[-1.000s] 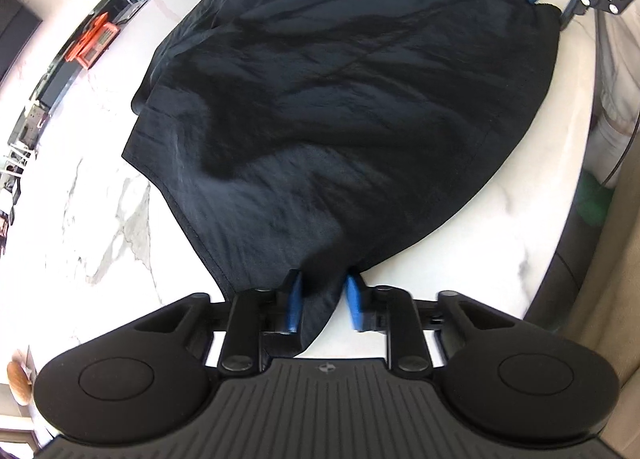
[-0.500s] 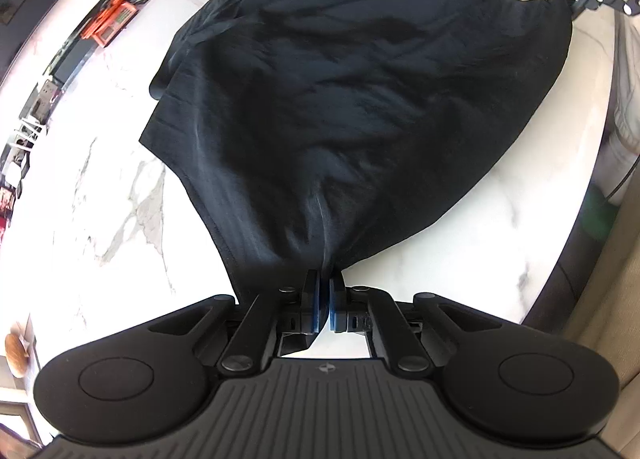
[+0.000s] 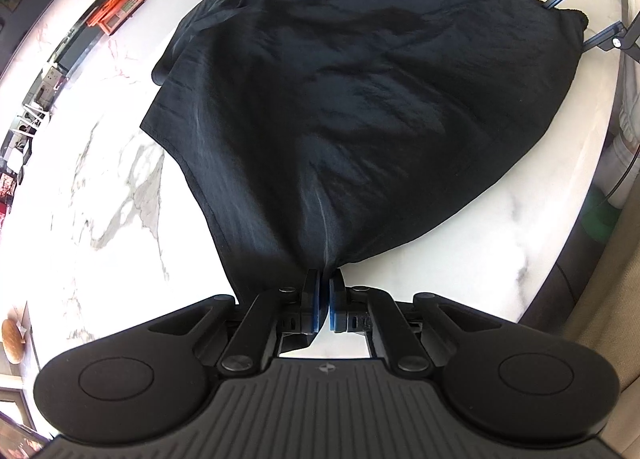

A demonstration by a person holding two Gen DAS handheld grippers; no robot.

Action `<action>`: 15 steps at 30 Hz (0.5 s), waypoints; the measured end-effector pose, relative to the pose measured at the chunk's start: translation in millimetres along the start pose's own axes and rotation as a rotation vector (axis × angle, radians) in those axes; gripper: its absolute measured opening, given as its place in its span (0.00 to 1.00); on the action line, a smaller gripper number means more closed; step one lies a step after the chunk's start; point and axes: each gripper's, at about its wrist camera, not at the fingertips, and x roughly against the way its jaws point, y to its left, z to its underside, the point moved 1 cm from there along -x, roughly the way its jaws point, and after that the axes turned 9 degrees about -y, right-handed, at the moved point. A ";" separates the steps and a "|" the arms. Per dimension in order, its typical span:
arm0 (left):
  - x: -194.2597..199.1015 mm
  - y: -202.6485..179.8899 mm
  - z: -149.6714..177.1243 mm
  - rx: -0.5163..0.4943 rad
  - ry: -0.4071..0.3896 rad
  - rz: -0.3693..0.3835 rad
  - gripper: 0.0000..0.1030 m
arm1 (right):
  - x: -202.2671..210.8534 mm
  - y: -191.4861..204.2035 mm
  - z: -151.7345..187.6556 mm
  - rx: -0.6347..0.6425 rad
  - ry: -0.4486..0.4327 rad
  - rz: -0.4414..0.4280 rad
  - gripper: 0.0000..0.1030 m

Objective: Fold clothes
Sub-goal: 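Close both tools on the leg cuffs of the pants, then lift the cuffs with both tools and fold the legs over toward the waistband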

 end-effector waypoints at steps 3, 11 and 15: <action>0.3 0.9 -0.1 0.025 -0.009 -0.007 0.04 | -1.0 -3.0 2.5 -0.023 0.011 0.019 0.25; 18.0 4.8 -6.3 0.071 -0.028 -0.034 0.01 | 17.0 -15.5 3.9 -0.079 0.004 0.031 0.12; 40.8 5.5 -11.7 0.057 -0.049 -0.035 0.01 | 38.9 -24.3 -1.1 -0.077 -0.003 -0.001 0.12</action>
